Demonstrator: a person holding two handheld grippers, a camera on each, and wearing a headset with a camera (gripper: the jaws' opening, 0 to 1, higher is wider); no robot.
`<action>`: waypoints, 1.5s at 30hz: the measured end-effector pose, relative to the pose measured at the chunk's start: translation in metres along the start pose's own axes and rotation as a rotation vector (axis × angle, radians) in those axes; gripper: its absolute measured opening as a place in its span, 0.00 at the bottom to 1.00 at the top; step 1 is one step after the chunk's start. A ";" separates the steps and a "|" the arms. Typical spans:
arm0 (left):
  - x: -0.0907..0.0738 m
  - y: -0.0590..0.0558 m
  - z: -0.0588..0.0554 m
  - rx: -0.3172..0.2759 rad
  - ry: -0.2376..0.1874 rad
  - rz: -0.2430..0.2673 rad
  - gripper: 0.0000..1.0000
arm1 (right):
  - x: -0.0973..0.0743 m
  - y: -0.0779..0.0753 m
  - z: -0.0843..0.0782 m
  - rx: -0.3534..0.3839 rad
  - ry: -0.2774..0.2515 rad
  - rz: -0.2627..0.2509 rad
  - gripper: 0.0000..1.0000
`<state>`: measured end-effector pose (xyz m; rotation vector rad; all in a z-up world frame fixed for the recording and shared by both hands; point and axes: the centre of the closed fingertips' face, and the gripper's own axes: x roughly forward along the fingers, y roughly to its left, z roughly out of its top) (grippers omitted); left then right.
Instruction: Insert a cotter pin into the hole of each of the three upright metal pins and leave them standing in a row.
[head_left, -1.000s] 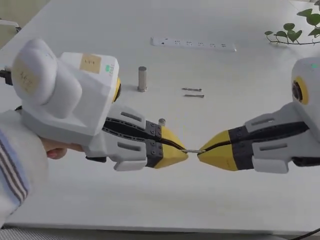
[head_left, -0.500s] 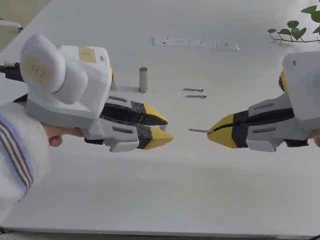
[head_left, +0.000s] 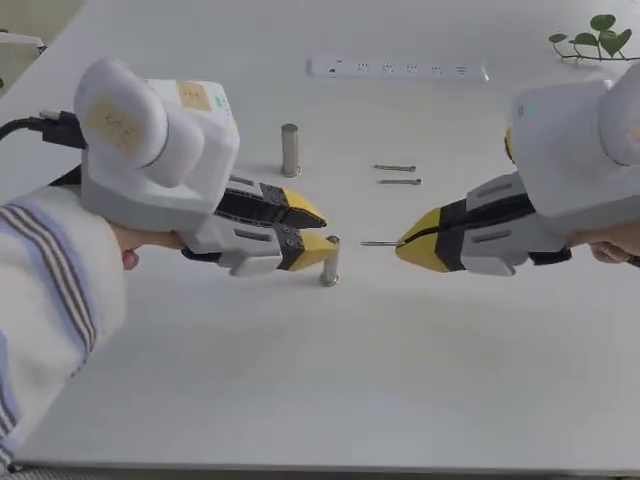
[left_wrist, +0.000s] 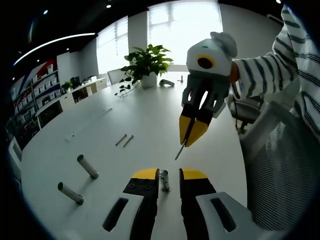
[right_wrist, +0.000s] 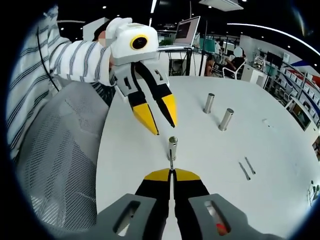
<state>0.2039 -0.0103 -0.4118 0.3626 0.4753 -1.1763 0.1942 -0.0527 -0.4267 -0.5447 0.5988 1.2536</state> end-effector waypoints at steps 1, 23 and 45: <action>0.001 0.001 0.000 -0.001 0.001 -0.001 0.13 | 0.003 -0.001 -0.001 -0.002 0.007 0.003 0.00; 0.018 0.005 -0.017 0.045 0.087 -0.052 0.06 | 0.017 -0.006 0.001 -0.020 0.006 0.012 0.00; 0.017 0.004 -0.018 0.038 0.084 -0.058 0.05 | 0.035 -0.008 0.002 0.019 0.001 0.012 0.00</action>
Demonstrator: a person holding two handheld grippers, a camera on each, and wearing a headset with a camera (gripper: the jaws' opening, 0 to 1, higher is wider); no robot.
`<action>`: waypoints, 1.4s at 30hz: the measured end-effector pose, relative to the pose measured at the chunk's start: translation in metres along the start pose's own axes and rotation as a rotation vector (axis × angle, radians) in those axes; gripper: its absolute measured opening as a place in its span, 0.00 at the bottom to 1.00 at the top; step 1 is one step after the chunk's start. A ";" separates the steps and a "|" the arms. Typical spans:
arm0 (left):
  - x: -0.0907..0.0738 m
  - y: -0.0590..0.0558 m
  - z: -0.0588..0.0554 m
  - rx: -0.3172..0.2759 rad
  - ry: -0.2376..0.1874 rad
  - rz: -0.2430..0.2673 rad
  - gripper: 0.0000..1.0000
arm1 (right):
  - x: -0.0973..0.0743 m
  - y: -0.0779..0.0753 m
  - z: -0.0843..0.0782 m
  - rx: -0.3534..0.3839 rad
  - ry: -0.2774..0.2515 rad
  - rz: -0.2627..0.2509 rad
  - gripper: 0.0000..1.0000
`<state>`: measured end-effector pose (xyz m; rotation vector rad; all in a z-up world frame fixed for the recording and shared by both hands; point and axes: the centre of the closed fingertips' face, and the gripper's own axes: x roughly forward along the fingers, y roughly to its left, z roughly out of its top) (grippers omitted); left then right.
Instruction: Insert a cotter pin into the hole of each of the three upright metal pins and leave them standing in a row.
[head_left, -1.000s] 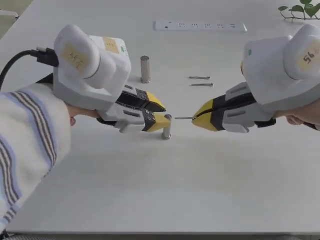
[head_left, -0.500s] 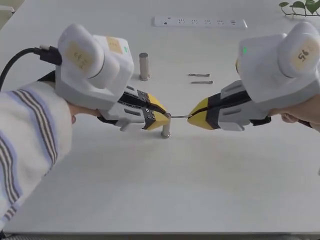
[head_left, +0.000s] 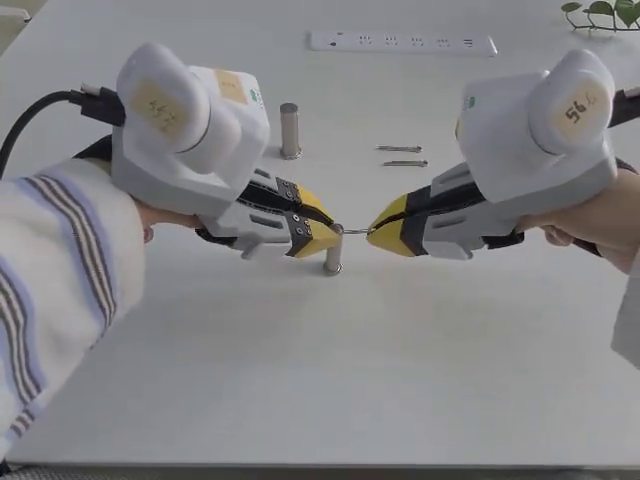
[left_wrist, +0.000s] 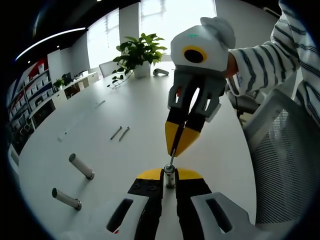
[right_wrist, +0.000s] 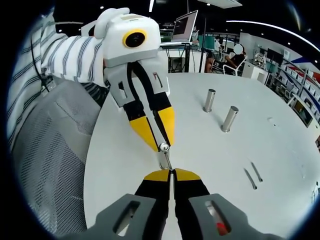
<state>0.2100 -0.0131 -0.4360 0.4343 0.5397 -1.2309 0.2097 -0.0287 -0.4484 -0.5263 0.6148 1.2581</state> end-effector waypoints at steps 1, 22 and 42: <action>0.000 0.000 0.000 0.002 0.001 0.001 0.05 | 0.001 0.001 0.001 -0.001 -0.003 0.003 0.00; 0.005 0.000 0.003 0.031 0.015 0.013 0.05 | 0.004 0.002 0.010 -0.080 -0.007 0.004 0.06; 0.005 0.001 0.006 0.042 0.031 0.036 0.05 | 0.000 0.000 0.008 -0.077 -0.006 0.013 0.00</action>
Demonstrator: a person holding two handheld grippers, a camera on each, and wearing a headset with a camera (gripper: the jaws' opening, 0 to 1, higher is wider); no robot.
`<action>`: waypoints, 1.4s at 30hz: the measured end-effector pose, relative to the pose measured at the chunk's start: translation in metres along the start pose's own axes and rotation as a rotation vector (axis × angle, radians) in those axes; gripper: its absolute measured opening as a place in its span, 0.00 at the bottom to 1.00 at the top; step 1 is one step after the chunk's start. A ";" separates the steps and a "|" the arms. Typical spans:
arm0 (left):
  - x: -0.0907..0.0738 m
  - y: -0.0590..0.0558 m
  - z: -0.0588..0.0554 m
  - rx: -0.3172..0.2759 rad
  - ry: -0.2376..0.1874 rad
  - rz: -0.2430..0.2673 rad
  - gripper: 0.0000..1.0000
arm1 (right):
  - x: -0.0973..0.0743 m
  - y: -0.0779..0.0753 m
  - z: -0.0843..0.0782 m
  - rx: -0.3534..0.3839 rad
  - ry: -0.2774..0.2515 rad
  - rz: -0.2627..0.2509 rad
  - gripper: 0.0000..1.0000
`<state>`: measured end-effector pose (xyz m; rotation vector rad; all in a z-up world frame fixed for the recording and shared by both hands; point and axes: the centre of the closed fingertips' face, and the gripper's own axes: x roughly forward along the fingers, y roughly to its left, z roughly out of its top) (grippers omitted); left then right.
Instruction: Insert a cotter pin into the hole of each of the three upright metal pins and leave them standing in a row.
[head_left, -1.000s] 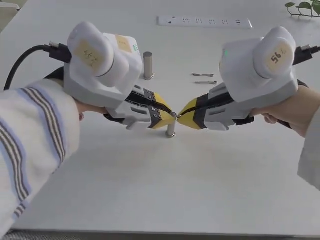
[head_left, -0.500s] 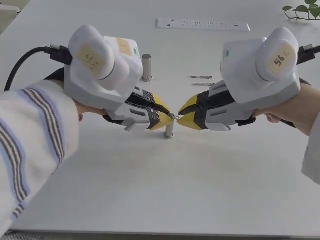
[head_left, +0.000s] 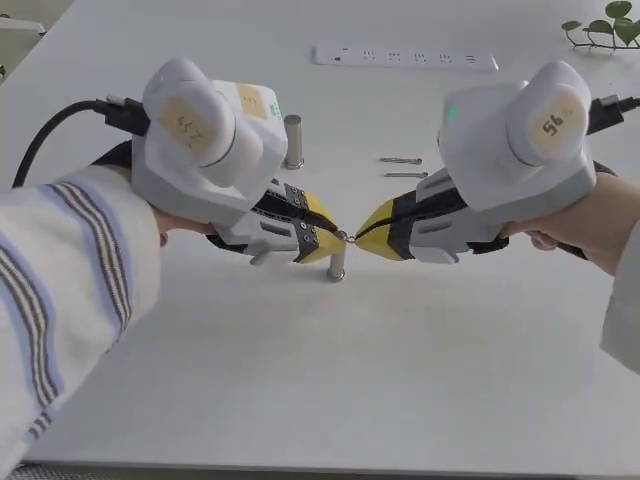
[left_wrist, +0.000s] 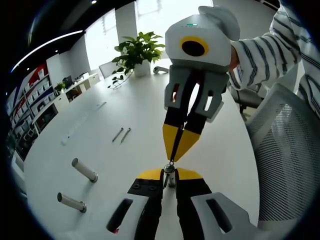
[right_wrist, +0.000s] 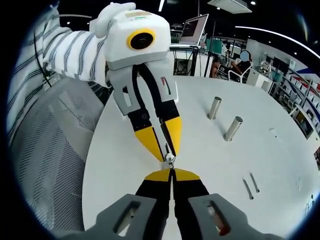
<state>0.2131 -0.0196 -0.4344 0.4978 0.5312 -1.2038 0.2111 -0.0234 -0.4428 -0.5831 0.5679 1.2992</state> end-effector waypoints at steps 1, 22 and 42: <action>0.000 0.000 0.000 -0.004 0.000 0.002 0.05 | 0.000 -0.001 0.000 0.003 -0.002 -0.001 0.00; -0.028 -0.012 -0.007 -0.191 -0.133 0.059 0.65 | 0.015 0.004 0.002 0.094 -0.057 -0.001 0.14; -0.072 -0.026 -0.038 -0.324 -0.192 0.114 0.95 | 0.034 0.008 -0.004 0.153 -0.042 0.022 0.12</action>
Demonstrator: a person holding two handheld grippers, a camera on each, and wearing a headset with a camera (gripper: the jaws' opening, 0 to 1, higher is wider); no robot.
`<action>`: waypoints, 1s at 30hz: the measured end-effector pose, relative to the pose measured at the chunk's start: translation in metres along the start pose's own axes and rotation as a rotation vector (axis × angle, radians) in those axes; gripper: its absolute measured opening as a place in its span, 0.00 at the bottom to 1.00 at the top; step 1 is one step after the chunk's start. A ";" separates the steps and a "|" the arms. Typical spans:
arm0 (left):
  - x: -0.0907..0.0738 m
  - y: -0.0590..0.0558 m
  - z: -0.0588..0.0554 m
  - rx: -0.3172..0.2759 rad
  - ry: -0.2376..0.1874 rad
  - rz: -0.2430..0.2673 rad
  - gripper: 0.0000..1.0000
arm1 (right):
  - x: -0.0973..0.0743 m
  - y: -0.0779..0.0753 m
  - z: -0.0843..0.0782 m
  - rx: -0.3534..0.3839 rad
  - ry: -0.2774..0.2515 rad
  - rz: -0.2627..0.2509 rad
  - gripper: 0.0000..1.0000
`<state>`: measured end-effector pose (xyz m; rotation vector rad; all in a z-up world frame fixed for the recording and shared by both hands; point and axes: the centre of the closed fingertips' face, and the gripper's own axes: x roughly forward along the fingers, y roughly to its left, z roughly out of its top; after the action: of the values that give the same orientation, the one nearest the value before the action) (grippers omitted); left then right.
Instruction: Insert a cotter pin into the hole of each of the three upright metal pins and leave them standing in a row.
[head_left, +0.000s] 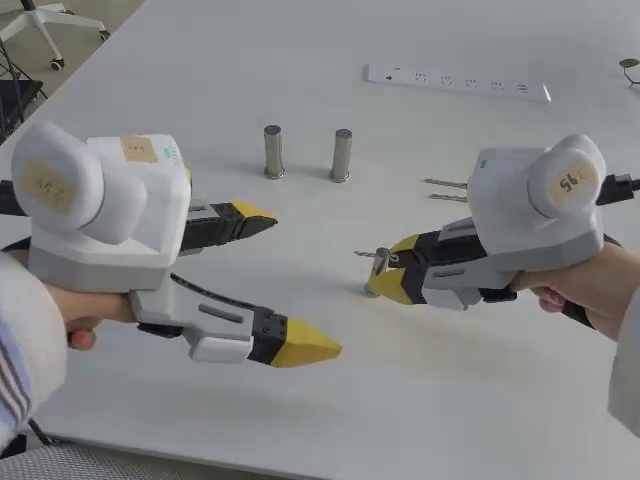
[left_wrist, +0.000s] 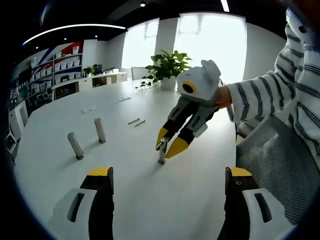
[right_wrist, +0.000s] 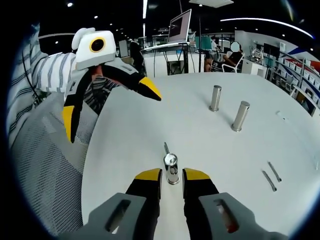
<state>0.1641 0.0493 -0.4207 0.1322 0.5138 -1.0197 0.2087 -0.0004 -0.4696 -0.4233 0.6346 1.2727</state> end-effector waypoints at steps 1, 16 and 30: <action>-0.001 0.000 -0.001 0.003 0.000 0.001 0.98 | 0.000 0.000 0.000 0.001 0.001 0.000 0.12; -0.012 0.016 -0.022 -0.011 0.037 0.091 0.99 | 0.009 -0.002 -0.005 0.006 0.004 0.000 0.09; -0.021 0.028 -0.023 -0.026 0.029 0.140 0.98 | 0.013 -0.006 0.001 -0.052 -0.019 -0.042 0.04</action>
<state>0.1708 0.0879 -0.4350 0.1576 0.5362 -0.8754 0.2165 0.0083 -0.4775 -0.4644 0.5746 1.2542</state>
